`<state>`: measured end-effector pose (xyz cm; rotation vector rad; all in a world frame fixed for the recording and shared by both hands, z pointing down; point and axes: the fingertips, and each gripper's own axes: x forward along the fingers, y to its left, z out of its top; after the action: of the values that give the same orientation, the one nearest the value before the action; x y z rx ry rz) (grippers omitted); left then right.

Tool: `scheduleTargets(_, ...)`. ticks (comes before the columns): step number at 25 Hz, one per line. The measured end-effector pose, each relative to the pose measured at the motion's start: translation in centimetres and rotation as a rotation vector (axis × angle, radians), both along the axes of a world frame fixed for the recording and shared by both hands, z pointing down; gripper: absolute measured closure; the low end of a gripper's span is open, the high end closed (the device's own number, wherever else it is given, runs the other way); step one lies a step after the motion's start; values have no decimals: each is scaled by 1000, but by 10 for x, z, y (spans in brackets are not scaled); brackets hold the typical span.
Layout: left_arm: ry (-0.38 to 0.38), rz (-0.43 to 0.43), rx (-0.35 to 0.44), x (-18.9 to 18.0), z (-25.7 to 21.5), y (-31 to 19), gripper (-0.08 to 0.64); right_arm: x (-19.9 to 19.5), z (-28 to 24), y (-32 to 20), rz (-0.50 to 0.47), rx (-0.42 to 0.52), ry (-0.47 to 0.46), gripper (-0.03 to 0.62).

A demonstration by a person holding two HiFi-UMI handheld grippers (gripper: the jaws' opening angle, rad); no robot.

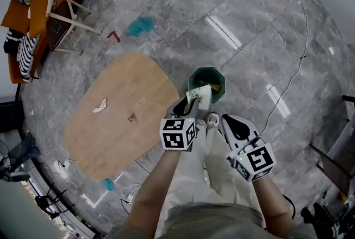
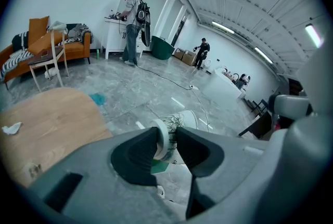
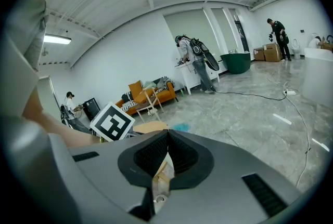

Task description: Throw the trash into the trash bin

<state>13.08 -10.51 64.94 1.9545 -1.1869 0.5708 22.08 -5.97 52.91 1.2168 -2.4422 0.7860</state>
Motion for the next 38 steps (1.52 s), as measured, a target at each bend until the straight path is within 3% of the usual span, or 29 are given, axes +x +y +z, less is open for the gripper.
scheduleTargets(22, 19, 33, -57, 25, 94, -13, 434, 13, 71, 12, 45, -93, -9, 584)
scheduleTargets(38, -8, 52, -100, 27, 128, -21, 434, 12, 87, 6, 49, -120, -12, 584)
